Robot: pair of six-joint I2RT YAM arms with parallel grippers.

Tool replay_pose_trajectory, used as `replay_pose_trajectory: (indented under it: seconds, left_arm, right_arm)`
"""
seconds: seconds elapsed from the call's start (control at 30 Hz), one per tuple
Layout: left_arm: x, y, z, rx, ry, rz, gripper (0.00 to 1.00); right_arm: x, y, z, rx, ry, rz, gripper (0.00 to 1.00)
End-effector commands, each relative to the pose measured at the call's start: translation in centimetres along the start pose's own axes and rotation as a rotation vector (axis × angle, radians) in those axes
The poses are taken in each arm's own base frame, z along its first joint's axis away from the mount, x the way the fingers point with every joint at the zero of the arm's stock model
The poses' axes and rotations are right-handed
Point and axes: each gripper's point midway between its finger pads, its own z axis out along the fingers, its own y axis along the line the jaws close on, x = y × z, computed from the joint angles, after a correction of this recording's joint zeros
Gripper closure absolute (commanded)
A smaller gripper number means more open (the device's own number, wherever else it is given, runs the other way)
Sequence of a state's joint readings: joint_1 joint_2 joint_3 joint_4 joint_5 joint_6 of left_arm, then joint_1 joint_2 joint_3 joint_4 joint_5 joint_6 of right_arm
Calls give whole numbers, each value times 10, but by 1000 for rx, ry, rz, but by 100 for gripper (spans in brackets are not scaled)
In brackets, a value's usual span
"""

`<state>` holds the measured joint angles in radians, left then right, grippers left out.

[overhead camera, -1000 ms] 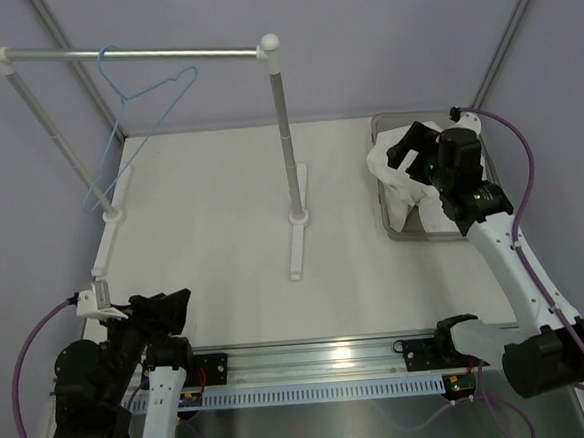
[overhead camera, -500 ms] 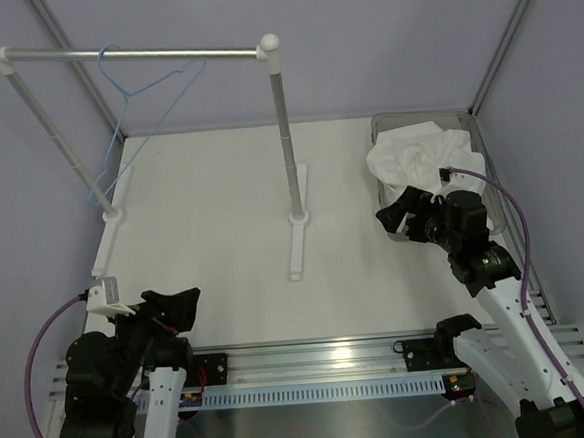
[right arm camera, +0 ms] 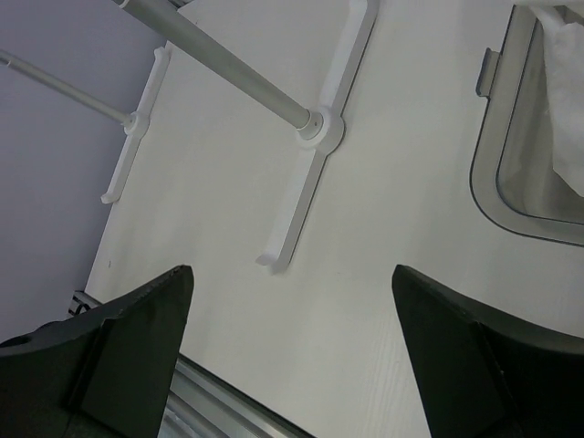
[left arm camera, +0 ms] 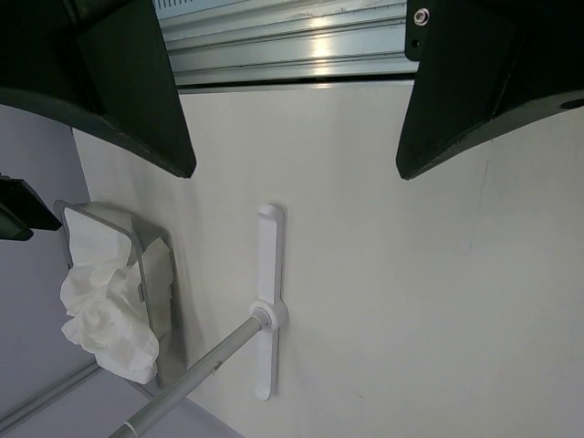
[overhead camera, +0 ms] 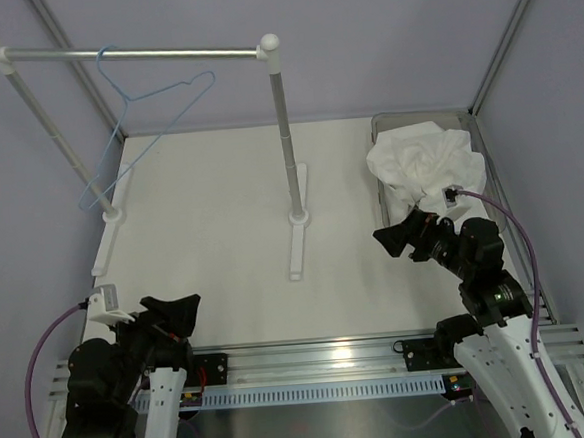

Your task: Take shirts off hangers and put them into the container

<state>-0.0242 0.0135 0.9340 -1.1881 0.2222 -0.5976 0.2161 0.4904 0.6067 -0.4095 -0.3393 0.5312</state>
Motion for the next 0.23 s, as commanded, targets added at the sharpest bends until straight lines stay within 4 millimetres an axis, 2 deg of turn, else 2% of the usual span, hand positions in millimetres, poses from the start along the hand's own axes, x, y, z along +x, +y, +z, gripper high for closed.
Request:
replay_pose_trajectory:
  seconds: [0.0, 0.2]
  left_arm:
    - [-5, -6, -22, 52, -113, 4, 1]
    - [-8, -5, -31, 31, -132, 3, 1]
  right_arm:
    - [7, 9, -4, -54, 21, 0, 1]
    - [12, 8, -5, -65, 26, -26, 1]
